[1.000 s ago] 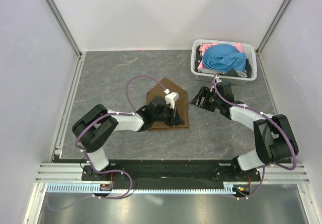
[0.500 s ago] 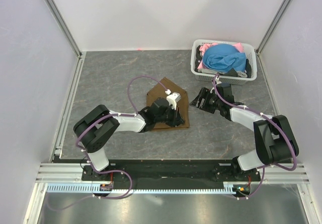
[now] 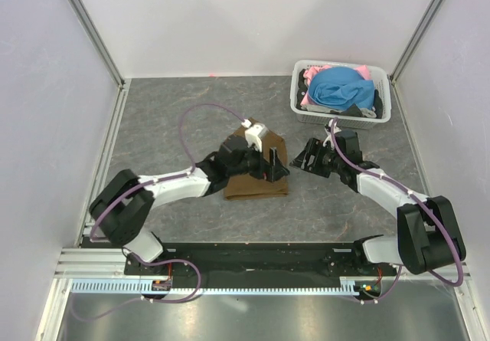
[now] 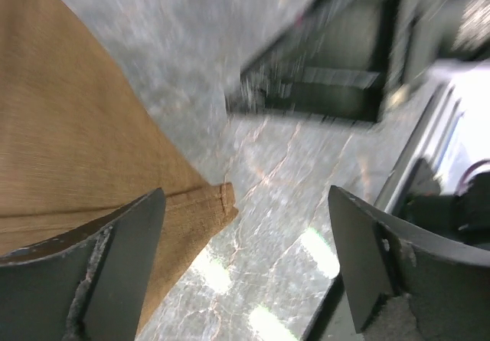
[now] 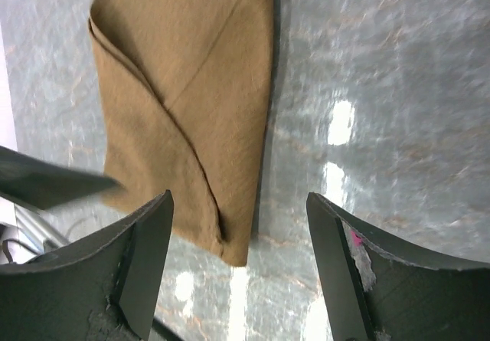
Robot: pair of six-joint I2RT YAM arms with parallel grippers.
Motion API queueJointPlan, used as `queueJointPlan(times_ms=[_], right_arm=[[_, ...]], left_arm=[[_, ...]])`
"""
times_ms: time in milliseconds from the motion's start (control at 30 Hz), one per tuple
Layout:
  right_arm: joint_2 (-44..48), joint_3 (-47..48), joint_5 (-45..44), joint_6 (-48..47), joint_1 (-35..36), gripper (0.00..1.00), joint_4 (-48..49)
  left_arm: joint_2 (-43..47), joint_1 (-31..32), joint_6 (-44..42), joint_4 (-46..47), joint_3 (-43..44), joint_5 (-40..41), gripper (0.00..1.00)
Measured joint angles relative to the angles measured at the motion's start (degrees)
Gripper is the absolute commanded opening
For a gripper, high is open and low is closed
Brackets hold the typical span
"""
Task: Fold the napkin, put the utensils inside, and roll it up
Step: Roll the napkin with the utensil
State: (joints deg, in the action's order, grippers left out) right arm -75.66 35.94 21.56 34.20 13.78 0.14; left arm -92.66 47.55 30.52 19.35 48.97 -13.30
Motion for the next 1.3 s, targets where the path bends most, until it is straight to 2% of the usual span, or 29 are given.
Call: queueJointPlan(times_ms=[133,267,533,867,1067,1100,1300], right_arm=[[0.0,-1.7,1.7,-0.6,1.2,0.78,-1.2],[0.0,-4.0,2.4,-0.5,3.8,0.76,-2.2],[-2.2,-5.5,4.2,1.6,6.1,0.67,0.7],[-5.9,-5.5,4.0,2.9,6.9,0.4,3.3],[-7.5,-5.5,4.0,3.1,6.9,0.23,4.2],[-7.7,-5.5,4.0,3.1,6.9,0.17,4.2],[-8.1,-5.5,4.1,3.1,7.0,0.11,4.5]], left_arm=[[8.5,-4.7,1.0,-1.3,-3.3,0.9,0.98],[16.5,-11.1,2.9,-6.8,-7.6,2.9,0.98],[26.7,-25.4,10.7,-17.0,-19.3,1.1,0.98],[29.1,-27.6,14.9,-20.5,-24.3,-3.0,0.89],[27.6,-28.0,18.5,-17.2,-28.8,-6.1,0.86],[26.9,-28.0,19.2,-16.0,-29.6,-6.6,0.84],[23.5,-28.0,22.5,-9.5,-31.1,-9.5,0.75]])
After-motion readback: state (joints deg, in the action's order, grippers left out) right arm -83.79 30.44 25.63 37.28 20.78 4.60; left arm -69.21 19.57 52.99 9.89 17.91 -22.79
